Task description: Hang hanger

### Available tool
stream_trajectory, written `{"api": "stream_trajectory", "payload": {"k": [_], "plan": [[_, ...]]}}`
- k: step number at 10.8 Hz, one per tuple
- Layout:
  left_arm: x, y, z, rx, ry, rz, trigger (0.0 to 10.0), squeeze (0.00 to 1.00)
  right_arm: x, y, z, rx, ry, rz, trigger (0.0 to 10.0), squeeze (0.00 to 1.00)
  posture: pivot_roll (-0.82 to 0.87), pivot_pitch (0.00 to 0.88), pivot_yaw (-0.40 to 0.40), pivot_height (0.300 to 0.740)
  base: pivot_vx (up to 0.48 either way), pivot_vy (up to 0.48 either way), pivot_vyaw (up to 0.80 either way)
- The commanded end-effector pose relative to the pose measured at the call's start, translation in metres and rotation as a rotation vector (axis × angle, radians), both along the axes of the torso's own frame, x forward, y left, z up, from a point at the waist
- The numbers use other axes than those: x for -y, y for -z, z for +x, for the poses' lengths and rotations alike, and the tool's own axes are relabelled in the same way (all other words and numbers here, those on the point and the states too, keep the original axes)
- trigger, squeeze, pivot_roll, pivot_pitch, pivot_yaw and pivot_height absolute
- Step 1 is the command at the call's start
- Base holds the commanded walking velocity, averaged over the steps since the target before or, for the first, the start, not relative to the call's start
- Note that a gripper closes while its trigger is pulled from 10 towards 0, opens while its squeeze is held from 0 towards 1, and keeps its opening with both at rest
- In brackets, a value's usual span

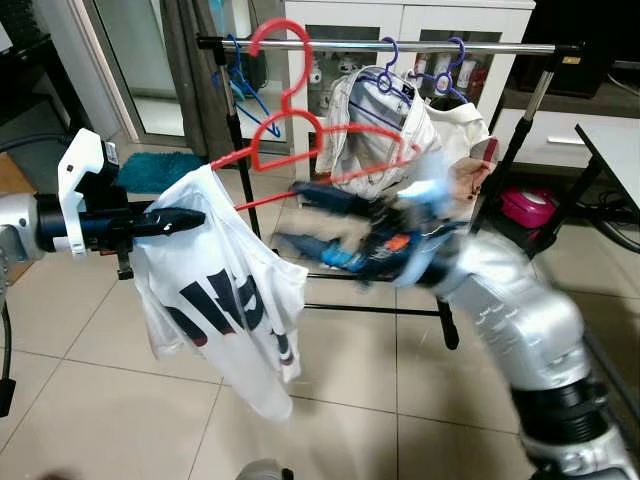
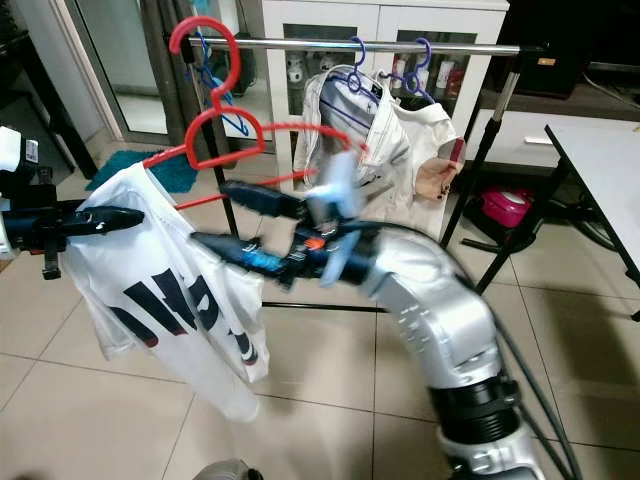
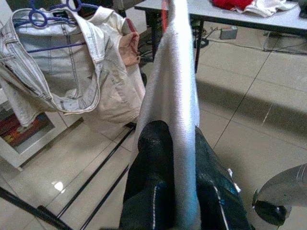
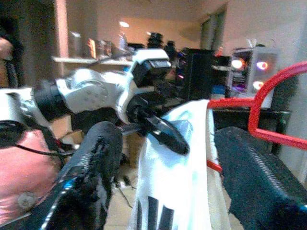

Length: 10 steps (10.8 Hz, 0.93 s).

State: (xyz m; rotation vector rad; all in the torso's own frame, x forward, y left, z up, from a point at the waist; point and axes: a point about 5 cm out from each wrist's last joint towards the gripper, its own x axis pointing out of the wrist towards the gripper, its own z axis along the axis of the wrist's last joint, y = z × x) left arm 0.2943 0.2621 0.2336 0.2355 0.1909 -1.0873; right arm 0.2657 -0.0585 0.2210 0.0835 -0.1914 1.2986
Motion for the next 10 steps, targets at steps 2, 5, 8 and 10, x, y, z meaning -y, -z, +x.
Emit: {"api": "stream_trajectory", "payload": {"k": [2, 5, 8, 10], "plan": [[0.007, -0.013, 0.001, 0.044, 0.029, -0.047, 0.0, 0.00, -0.016, 0.015, 0.005, -0.012, 0.092, -0.081, 10.0, 0.44, 0.01, 0.000, 0.088, 0.740, 0.000, 0.000, 0.00], [0.012, -0.015, 0.000, 0.054, 0.043, -0.059, 0.0, 0.00, -0.032, 0.021, 0.008, -0.020, 0.147, -0.123, 10.0, 0.00, 0.01, 0.000, 0.088, 0.740, 0.000, 0.000, 0.00], [0.018, -0.020, -0.001, 0.064, 0.062, -0.068, 0.0, 0.00, -0.041, 0.024, 0.005, -0.026, 0.114, -0.134, 10.0, 0.00, 0.02, 0.000, 0.087, 0.740, 0.000, 0.000, 0.00], [0.023, -0.023, 0.001, 0.071, 0.072, -0.074, 0.0, 0.00, -0.049, 0.026, 0.005, -0.018, 0.073, -0.145, 10.0, 0.00, 0.02, 0.000, 0.089, 0.740, 0.000, 0.000, 0.00]]}}
